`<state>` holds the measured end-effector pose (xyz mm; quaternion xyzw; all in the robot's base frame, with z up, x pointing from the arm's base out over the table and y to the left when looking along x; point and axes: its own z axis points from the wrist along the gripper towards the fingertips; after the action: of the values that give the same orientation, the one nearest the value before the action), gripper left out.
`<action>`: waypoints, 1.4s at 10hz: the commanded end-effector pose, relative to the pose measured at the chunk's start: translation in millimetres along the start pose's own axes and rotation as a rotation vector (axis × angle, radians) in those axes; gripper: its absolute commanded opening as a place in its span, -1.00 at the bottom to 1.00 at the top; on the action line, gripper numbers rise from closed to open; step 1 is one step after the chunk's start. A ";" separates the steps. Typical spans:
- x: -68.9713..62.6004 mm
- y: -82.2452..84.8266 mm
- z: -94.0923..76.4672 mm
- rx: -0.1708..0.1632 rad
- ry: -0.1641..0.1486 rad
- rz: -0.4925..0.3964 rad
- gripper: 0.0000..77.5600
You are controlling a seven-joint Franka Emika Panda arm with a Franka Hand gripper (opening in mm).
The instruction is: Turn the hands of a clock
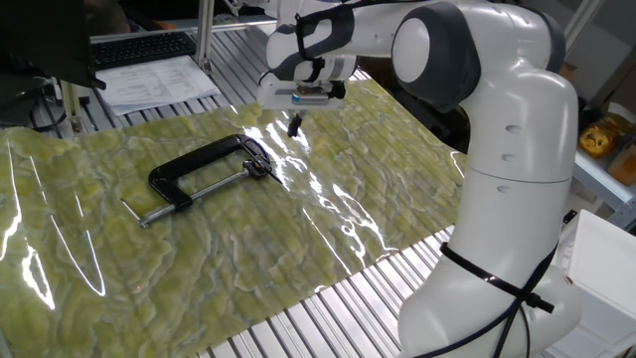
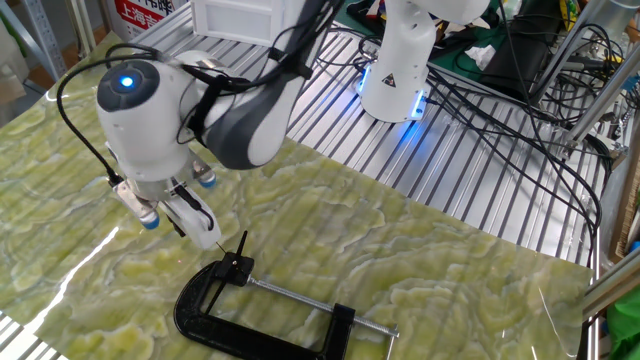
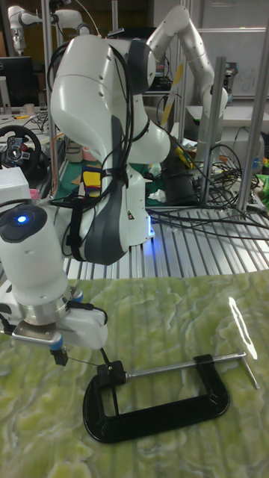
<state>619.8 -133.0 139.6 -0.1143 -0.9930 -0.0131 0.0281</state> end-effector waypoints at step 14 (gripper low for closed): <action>6.9 17.9 -26.9 -0.026 -0.050 -0.009 -1.00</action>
<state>618.4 -125.4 154.7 -0.0969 -0.9950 -0.0222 0.0029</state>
